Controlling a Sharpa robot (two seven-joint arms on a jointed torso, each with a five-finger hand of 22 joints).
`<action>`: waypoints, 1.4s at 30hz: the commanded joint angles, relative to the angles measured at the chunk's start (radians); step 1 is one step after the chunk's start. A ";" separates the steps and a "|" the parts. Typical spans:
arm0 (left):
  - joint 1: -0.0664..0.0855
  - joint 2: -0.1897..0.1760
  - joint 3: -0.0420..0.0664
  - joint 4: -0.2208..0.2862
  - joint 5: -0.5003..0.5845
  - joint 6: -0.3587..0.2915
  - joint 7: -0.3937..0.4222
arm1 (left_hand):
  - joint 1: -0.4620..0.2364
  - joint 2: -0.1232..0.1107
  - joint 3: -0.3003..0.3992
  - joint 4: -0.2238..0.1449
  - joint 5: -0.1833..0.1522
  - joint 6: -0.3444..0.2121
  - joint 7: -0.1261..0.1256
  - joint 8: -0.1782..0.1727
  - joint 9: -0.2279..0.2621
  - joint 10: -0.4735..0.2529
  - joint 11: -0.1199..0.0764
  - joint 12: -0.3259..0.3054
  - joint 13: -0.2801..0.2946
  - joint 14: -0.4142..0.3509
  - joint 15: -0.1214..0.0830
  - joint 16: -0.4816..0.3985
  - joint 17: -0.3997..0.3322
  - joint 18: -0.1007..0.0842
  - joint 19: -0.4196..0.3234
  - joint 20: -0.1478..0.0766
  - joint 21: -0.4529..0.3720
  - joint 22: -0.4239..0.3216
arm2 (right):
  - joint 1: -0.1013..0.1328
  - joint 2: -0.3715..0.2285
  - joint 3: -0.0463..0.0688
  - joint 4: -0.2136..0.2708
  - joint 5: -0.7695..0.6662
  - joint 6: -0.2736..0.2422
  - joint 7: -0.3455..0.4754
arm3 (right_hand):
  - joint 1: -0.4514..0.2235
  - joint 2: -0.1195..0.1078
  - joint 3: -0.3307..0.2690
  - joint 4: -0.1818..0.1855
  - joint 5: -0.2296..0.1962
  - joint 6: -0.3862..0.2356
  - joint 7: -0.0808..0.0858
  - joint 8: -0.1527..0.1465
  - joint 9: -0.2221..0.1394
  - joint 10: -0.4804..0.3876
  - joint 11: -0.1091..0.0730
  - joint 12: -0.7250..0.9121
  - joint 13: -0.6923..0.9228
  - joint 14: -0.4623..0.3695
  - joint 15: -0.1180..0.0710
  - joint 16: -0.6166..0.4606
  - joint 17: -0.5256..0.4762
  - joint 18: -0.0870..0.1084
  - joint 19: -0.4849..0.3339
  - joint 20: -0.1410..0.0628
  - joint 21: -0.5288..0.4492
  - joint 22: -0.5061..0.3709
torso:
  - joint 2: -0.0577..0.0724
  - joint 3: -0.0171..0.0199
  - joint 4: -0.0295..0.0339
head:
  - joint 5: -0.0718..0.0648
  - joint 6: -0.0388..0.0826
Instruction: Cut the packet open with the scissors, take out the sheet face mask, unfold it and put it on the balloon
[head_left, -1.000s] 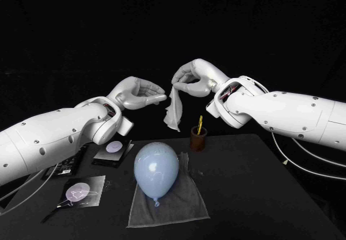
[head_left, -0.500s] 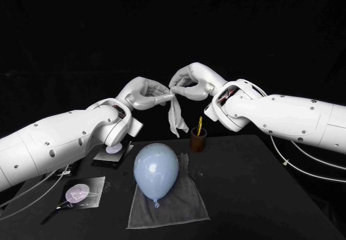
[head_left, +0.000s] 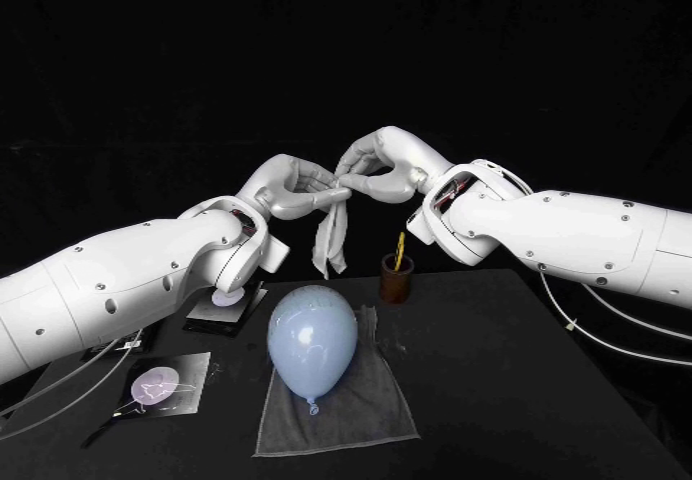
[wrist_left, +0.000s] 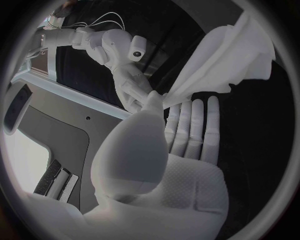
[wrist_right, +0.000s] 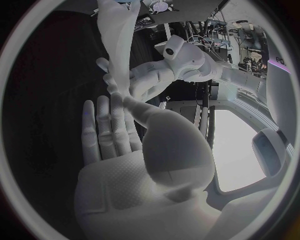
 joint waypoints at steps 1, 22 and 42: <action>0.000 0.003 0.001 0.004 -0.015 0.003 -0.005 | 0.030 0.013 0.018 -0.005 0.002 0.019 -0.011 0.013 0.002 0.005 -0.013 0.007 0.003 0.007 -0.012 0.011 0.005 0.015 0.014 -0.003 -0.005 -0.001 | 0.000 0.003 0.001 -0.007 -0.011 -0.005 -0.005 | 0.010 -0.002 0.001 0.000 0.004 0.005 0.001 0.017 0.100 -0.007 0.000 0.005 0.001 0.007 0.001 0.004 -0.001 0.012 0.010 0.000 0.005 0.001 | 0.000 0.0001 -0.0006 | -0.001 0.000; -0.001 -0.015 0.001 0.001 -0.022 0.070 -0.027 | 0.143 0.062 0.099 -0.012 0.002 0.059 -0.029 0.031 -0.008 0.043 -0.032 0.000 -0.002 0.034 -0.031 0.019 0.020 0.013 0.045 -0.026 0.013 0.007 | 0.000 -0.003 0.001 -0.020 -0.014 -0.010 -0.007 | 0.011 -0.002 0.001 0.000 0.004 0.005 0.001 0.017 0.100 -0.007 0.000 0.006 0.002 0.008 0.000 0.005 -0.002 0.012 0.010 -0.001 0.005 0.002 | 0.000 0.0007 -0.0012 | -0.002 -0.003; -0.001 -0.013 0.001 -0.001 -0.025 0.066 -0.059 | -0.044 -0.018 0.016 0.017 0.001 -0.007 0.014 -0.016 -0.039 0.019 0.001 -0.029 -0.012 0.028 -0.008 0.012 0.029 0.008 0.030 -0.018 0.005 0.005 | 0.000 -0.005 0.001 -0.006 -0.012 -0.005 -0.017 | 0.011 -0.002 0.001 0.000 0.004 0.005 0.001 0.018 0.101 -0.007 0.001 0.007 0.002 0.008 0.000 0.005 -0.003 0.012 0.010 -0.001 0.006 0.002 | 0.000 0.0005 -0.0015 | -0.004 -0.002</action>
